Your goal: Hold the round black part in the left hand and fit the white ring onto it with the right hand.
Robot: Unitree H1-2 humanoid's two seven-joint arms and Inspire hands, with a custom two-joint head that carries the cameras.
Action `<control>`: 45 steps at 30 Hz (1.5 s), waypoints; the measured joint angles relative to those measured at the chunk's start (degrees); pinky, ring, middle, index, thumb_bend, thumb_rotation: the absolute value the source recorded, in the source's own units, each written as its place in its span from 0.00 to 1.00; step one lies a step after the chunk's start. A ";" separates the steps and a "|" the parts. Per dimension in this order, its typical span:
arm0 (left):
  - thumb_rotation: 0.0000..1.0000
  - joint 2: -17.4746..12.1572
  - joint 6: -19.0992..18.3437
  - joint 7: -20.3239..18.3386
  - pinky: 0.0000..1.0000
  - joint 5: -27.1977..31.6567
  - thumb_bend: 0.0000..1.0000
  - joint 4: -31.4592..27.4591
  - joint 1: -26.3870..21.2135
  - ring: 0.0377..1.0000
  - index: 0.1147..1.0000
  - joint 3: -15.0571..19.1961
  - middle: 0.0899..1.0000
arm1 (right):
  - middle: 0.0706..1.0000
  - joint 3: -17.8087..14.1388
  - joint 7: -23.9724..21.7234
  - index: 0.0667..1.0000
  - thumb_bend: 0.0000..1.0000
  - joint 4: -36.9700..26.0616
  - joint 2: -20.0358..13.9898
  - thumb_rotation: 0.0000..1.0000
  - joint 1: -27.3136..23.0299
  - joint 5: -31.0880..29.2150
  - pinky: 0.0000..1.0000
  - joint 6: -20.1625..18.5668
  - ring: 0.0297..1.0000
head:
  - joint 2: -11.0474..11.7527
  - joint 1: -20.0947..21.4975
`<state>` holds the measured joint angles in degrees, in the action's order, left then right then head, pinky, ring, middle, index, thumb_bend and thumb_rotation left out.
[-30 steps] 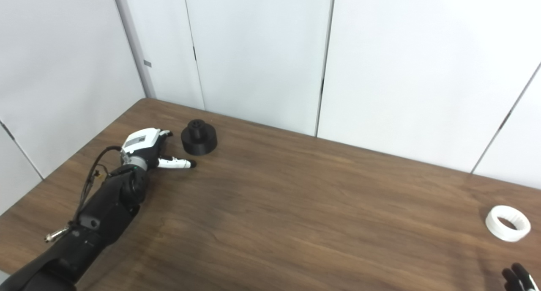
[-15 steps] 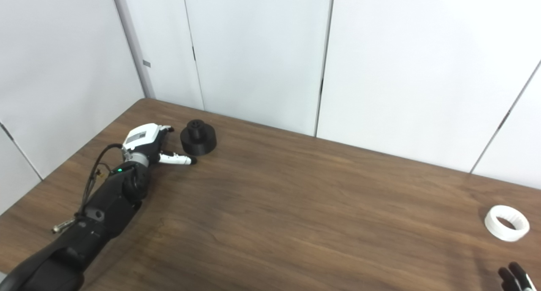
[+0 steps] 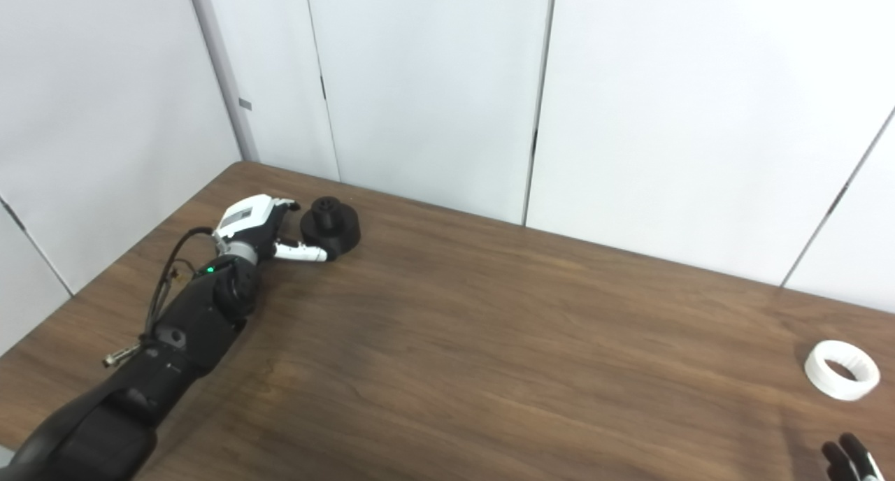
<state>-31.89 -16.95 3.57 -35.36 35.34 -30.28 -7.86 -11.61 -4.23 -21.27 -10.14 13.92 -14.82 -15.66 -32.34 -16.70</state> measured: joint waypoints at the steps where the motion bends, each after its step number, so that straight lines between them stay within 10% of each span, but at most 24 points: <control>1: 0.55 0.03 -0.01 -0.06 0.99 0.03 1.00 0.10 -0.30 0.98 0.86 -0.30 0.95 | 0.94 0.00 0.02 0.96 0.84 -0.01 0.05 1.00 0.00 0.00 1.00 -0.01 1.00 | 0.00 0.09; 37: 0.48 2.12 1.26 1.61 0.96 1.94 1.00 7.22 -5.23 0.94 0.68 -4.66 0.87 | 0.94 0.53 0.19 0.99 0.81 -0.81 0.15 1.00 0.43 0.49 1.00 -0.36 1.00 | -1.06 0.62; 41: 0.32 2.31 1.42 3.31 0.95 2.12 0.91 7.84 -5.37 0.91 0.52 -4.12 0.82 | 0.94 0.53 0.20 0.99 0.80 -0.99 0.16 1.00 0.46 0.49 1.00 -0.58 1.00 | -1.14 0.62; 43: 0.12 2.44 1.37 3.99 0.94 2.18 0.61 7.86 -5.37 0.88 0.44 -3.79 0.77 | 0.94 0.52 0.21 1.00 0.80 -1.06 0.16 1.00 0.46 0.44 1.00 -0.72 1.00 | -1.14 0.62; 45: 0.07 2.90 1.03 4.84 0.92 2.38 0.55 7.98 -5.37 0.85 0.42 -3.22 0.74 | 0.94 0.53 0.21 0.99 0.80 -1.15 0.16 1.00 0.52 0.44 1.00 -0.78 1.00 | -1.14 0.62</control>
<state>-28.99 -15.92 8.41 -32.98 43.32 -35.65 -11.08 -11.08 -4.02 -22.42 -9.99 14.43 -14.37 -16.44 -33.49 -16.08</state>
